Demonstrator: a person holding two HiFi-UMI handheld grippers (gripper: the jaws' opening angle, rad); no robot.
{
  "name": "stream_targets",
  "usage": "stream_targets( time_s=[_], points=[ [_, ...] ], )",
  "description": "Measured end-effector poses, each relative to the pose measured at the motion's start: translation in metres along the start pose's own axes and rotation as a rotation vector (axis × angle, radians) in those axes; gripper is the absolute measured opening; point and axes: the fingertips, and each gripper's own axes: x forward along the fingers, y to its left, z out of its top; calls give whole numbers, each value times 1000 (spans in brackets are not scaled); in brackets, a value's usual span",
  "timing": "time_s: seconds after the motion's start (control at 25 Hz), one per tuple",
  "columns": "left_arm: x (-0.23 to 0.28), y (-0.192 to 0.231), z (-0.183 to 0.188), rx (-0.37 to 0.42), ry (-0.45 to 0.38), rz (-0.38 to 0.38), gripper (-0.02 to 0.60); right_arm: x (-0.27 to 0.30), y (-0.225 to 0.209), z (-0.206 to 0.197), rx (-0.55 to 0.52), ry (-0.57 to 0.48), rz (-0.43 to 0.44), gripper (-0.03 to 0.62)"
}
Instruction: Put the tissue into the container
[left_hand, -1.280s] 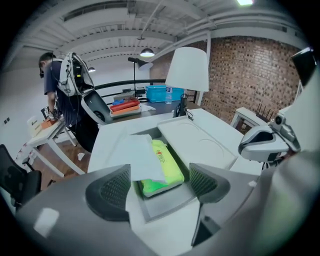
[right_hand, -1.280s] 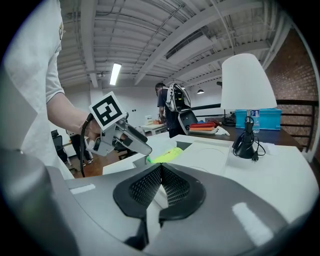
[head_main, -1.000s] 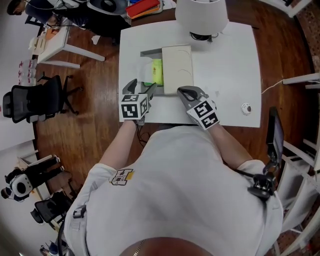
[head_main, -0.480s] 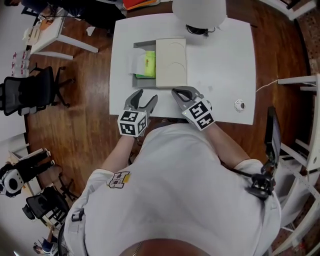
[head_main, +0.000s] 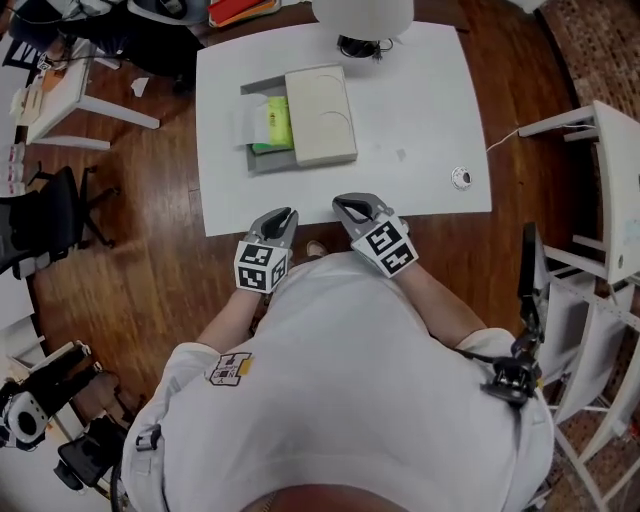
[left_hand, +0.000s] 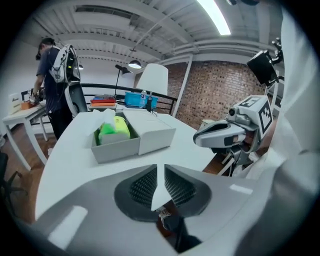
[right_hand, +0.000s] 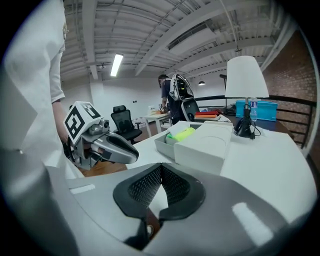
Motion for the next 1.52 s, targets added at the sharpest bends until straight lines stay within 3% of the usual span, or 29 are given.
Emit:
stream_targets(
  time_s=[0.08,0.32,0.6,1.52],
  points=[
    [-6,-4,-11,19,6,-22,0,-4,12,-9,19,13,-15,0],
    [-22,-15,-40,47,45,-82,0,-7,41,-25,30,37,-37,0],
    [-37,-15,-49,70,38,-75,0,-6,59,-30,-5,52,-51,0],
    [-39,-15,-53,52,48,-90,0,-4,54,-30,-23,70,-90,0]
  ],
)
